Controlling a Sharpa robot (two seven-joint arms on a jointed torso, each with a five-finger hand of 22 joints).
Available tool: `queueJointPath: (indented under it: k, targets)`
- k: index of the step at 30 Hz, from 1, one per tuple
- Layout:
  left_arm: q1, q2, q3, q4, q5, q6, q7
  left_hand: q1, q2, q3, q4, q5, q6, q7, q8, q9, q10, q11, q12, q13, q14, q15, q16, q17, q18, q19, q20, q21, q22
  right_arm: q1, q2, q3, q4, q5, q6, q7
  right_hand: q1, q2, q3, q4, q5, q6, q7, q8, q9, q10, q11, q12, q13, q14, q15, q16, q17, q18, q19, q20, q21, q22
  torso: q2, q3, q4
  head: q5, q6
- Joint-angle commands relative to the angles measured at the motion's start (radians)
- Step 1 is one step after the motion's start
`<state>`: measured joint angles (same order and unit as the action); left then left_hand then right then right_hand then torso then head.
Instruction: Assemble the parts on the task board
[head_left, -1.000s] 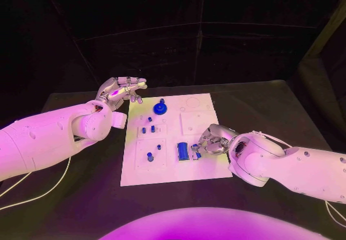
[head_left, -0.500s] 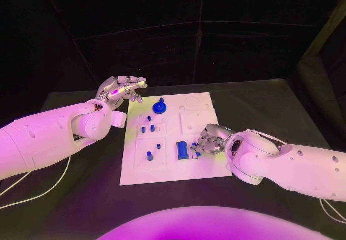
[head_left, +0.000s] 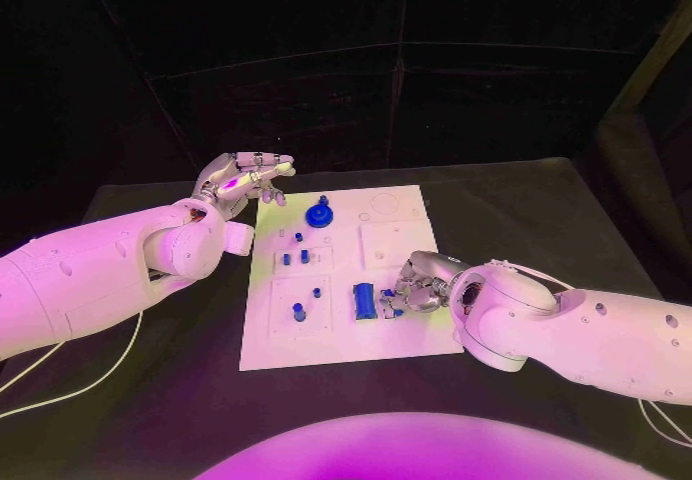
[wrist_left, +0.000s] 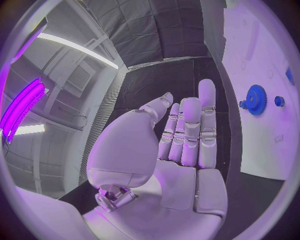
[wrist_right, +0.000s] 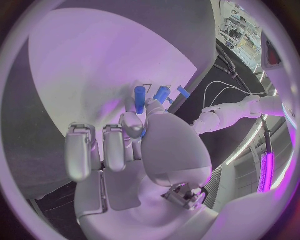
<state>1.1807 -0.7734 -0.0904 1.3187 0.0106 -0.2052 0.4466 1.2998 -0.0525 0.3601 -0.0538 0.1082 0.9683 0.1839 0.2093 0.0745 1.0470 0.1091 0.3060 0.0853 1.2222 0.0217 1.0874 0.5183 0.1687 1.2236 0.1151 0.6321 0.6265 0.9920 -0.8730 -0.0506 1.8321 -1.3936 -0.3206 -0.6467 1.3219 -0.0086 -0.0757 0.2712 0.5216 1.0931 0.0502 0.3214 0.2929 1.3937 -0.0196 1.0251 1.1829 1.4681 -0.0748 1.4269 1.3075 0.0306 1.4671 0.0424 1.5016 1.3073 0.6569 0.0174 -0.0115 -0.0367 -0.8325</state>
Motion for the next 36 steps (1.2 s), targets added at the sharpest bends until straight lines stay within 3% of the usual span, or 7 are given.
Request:
queueJointPath:
  k: [1, 13, 16, 18, 22, 31, 36]
  targets:
    - [0.002, 0.001, 0.001, 0.0, 0.002, 0.012, 0.003, 0.001, 0.009, -0.005, -0.002, 0.0, -0.009, 0.001, 0.007, 0.001, -0.007, 0.001, 0.007, 0.001, -0.006, 0.001, -0.002, -0.001, 0.014, -0.005, 0.005, -0.004, -0.001, 0.0, 0.001, 0.0, 0.008, -0.008, 0.013, 0.004, -0.011, 0.009, 0.0, 0.012, 0.005, 0.01, 0.001, 0.008, 0.003, 0.009, -0.003, 0.01, 0.005, 0.062, -0.008, 0.005, 0.041, -0.007, 0.04, -0.009, 0.008, 0.186, 0.0, -0.0001, 0.0009, 0.0, -0.001]
    - [0.002, 0.001, 0.001, 0.0, 0.002, 0.013, 0.003, 0.0, 0.01, -0.006, 0.0, 0.0, -0.011, 0.001, 0.009, 0.001, -0.009, 0.002, 0.008, 0.001, -0.007, 0.002, -0.002, -0.002, 0.014, -0.005, 0.006, -0.005, -0.002, 0.0, 0.002, 0.0, 0.011, -0.024, -0.011, 0.006, -0.061, 0.036, -0.021, 0.02, -0.027, 0.014, -0.002, 0.014, 0.013, 0.019, -0.005, 0.02, 0.015, 0.063, -0.01, 0.01, 0.05, -0.009, 0.045, -0.012, 0.012, 0.191, 0.0, -0.0001, 0.0002, 0.001, 0.0]
    - [0.002, 0.001, 0.001, -0.001, 0.002, 0.013, 0.003, 0.0, 0.01, -0.006, 0.0, 0.0, -0.011, 0.001, 0.009, 0.001, -0.009, 0.002, 0.008, 0.001, -0.007, 0.002, -0.002, -0.002, 0.014, -0.005, 0.006, -0.005, -0.002, 0.0, 0.002, 0.0, 0.011, -0.025, -0.024, 0.007, -0.123, 0.061, -0.045, 0.019, -0.111, 0.014, -0.001, 0.014, 0.016, 0.019, -0.002, 0.017, 0.015, 0.063, -0.009, 0.009, 0.049, -0.008, 0.043, -0.011, 0.01, 0.19, 0.0, -0.0002, 0.0003, 0.001, 0.001]
    - [0.002, 0.002, 0.001, -0.001, 0.002, 0.014, 0.003, 0.0, 0.01, -0.006, 0.0, 0.0, -0.011, 0.001, 0.009, 0.001, -0.009, 0.002, 0.008, 0.001, -0.007, 0.002, -0.002, -0.002, 0.014, -0.005, 0.006, -0.005, -0.002, 0.0, 0.003, 0.0, 0.011, -0.026, -0.034, 0.008, -0.174, 0.072, -0.075, 0.018, -0.22, 0.011, 0.0, 0.015, 0.02, 0.017, -0.002, 0.011, 0.013, 0.062, -0.008, 0.006, 0.045, -0.007, 0.041, -0.01, 0.008, 0.187, 0.0, -0.0002, 0.0004, 0.001, 0.0]
    - [0.002, 0.002, 0.001, -0.001, 0.002, 0.014, 0.002, 0.0, 0.01, -0.006, 0.0, 0.0, -0.011, 0.001, 0.009, 0.001, -0.009, 0.002, 0.008, 0.001, -0.007, 0.002, -0.002, -0.002, 0.014, -0.005, 0.006, -0.005, -0.002, 0.0, 0.002, 0.0, 0.009, -0.026, -0.038, 0.009, -0.213, 0.065, -0.124, 0.02, -0.35, 0.005, 0.002, 0.017, 0.028, 0.012, 0.0, 0.0, 0.008, 0.06, -0.006, 0.001, 0.039, -0.006, 0.037, -0.009, 0.004, 0.183, 0.0, -0.0004, 0.0009, 0.001, 0.001]
    - [0.002, 0.001, 0.001, -0.001, 0.002, 0.014, 0.001, 0.0, 0.01, -0.006, 0.0, 0.0, -0.011, 0.001, 0.009, 0.001, -0.009, 0.002, 0.008, 0.001, -0.007, 0.002, -0.002, -0.002, 0.014, -0.005, 0.006, -0.005, -0.002, 0.0, -0.002, 0.0, 0.007, -0.026, -0.03, 0.008, -0.191, 0.056, -0.14, 0.015, -0.362, -0.002, 0.004, 0.017, 0.033, 0.006, 0.001, -0.011, 0.003, 0.059, -0.005, -0.005, 0.032, -0.004, 0.033, -0.007, -0.001, 0.178, -0.001, -0.0003, 0.0007, 0.001, 0.0]
    - [0.002, 0.001, 0.001, -0.001, 0.002, 0.014, 0.001, 0.0, 0.01, -0.006, 0.0, 0.0, -0.011, 0.001, 0.009, 0.001, -0.009, 0.002, 0.008, 0.001, -0.007, 0.002, -0.002, -0.002, 0.014, -0.005, 0.006, -0.005, -0.002, 0.0, -0.009, 0.0, 0.009, -0.027, -0.041, 0.02, -0.118, 0.067, -0.133, -0.003, -0.327, -0.007, 0.004, 0.019, 0.039, 0.004, 0.001, -0.013, 0.004, 0.059, -0.005, -0.007, 0.031, -0.004, 0.031, -0.007, -0.003, 0.176, 0.0, -0.0001, 0.0006, 0.0, 0.002]
